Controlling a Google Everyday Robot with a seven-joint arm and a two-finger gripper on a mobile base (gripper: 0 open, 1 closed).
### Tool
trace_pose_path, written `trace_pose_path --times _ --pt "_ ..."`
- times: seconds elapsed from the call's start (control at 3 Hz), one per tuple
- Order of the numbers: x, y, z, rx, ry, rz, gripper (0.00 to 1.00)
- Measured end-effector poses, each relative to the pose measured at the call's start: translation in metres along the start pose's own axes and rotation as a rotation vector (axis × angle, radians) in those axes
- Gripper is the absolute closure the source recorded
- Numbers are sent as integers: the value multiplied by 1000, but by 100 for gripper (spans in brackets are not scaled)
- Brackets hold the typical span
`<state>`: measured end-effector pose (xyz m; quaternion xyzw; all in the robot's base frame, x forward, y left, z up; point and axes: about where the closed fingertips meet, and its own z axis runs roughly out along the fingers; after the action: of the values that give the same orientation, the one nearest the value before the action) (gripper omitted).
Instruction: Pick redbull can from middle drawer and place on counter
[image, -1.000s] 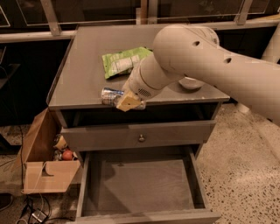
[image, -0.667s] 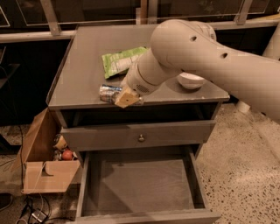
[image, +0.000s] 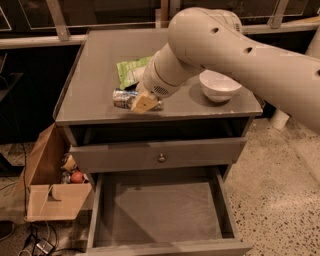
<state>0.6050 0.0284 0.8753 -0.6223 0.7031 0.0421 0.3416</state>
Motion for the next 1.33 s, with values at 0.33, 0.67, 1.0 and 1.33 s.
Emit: trace_pose_path --times 0.33,0.67,1.0,1.33 --pt "0 -9 6 0 3 -22 100" --pt "6 -29 16 -8 3 -34 100" --pt "7 -53 27 -21 7 -58 100" --pt "14 -59 47 -78 -11 -62 100"
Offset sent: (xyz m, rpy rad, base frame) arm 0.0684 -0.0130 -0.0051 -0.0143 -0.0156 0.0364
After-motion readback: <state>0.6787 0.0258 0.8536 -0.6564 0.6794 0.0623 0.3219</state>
